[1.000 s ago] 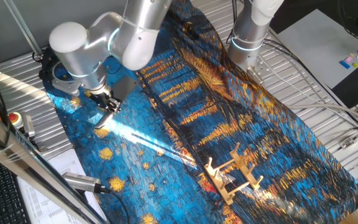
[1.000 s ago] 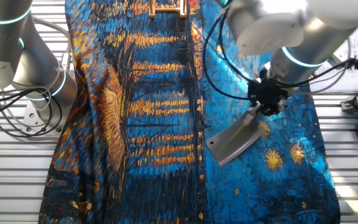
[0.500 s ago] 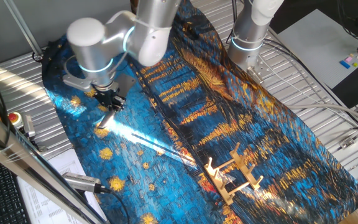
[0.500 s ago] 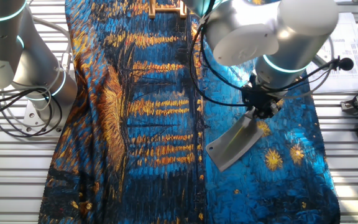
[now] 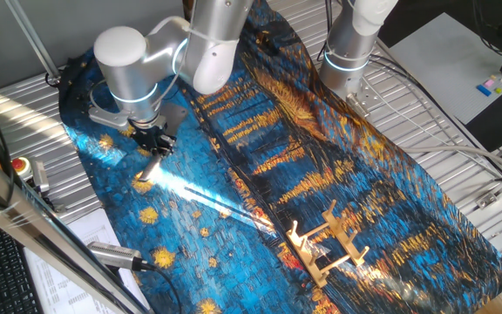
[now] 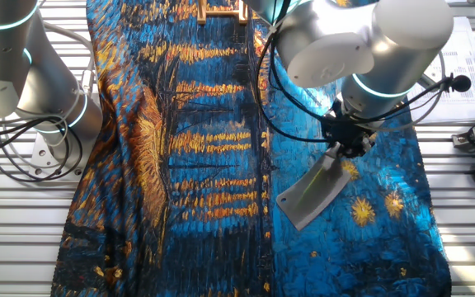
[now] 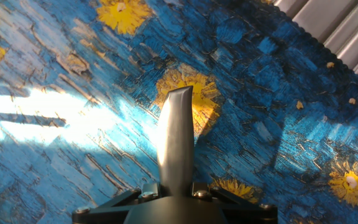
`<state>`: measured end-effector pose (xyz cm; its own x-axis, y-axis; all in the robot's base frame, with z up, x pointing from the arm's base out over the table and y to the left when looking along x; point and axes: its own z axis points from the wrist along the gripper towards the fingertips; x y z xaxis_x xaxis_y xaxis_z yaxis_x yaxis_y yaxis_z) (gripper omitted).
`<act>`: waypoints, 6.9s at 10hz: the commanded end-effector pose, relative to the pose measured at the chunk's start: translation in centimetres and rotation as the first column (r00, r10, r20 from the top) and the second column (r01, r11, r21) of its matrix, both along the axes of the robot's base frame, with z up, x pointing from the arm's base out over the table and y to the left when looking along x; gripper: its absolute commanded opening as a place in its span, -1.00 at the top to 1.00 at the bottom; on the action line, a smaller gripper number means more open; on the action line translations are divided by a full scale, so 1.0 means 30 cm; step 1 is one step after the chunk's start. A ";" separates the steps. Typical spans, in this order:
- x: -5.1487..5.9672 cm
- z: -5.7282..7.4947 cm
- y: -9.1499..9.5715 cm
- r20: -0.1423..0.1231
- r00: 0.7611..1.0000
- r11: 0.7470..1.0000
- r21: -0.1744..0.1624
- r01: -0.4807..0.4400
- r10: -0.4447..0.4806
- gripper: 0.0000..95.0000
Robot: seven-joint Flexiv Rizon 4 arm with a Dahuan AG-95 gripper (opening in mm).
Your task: Put the knife on the knife rack
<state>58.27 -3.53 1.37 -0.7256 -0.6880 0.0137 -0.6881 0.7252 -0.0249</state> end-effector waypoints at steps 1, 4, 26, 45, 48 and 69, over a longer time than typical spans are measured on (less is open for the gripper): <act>0.000 0.002 -0.004 0.001 1.000 1.000 -0.004 -0.001 0.001 0.20; -0.006 0.005 -0.016 0.012 1.000 1.000 -0.015 -0.012 0.012 0.20; -0.007 -0.029 -0.020 0.023 1.000 1.000 -0.006 -0.007 0.007 0.60; 0.019 0.066 0.030 -0.067 0.994 0.996 -0.025 0.085 -0.087 1.00; 0.025 0.110 0.097 -0.076 0.988 0.991 -0.028 0.131 -0.133 1.00; -0.050 0.305 0.419 -0.127 0.974 0.982 -0.037 0.186 -0.190 1.00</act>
<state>56.83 8.43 10.41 -0.8214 -0.5577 0.1197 -0.5578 0.8292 0.0354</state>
